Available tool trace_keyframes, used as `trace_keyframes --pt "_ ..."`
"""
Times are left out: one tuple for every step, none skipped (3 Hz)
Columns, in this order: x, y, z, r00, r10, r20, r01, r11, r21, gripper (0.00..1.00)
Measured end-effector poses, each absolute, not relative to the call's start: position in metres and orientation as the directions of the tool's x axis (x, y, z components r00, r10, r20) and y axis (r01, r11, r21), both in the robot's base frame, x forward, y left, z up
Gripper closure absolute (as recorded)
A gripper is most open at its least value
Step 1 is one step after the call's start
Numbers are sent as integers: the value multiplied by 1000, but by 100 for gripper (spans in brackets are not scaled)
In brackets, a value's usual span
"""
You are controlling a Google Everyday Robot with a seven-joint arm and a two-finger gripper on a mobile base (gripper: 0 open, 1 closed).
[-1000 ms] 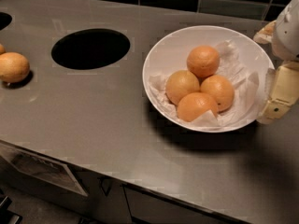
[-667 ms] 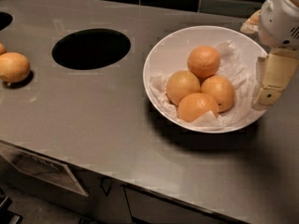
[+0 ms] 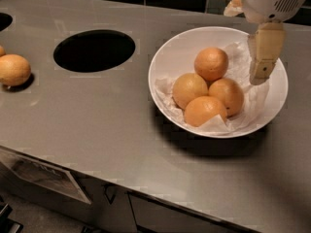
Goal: Pick orange from white bowl
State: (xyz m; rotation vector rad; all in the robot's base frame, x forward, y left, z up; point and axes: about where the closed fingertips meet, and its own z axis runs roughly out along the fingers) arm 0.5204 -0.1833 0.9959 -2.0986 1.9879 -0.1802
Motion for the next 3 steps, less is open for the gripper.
trace_keyframes --pt "530 -179 1002 76 -993 -88 -953 -46 -298 0" --pt "531 -179 1002 76 -993 -89 -952 -46 -301 0" --pt "538 -177 1005 100 -992 -73 -940 -70 -334 0"
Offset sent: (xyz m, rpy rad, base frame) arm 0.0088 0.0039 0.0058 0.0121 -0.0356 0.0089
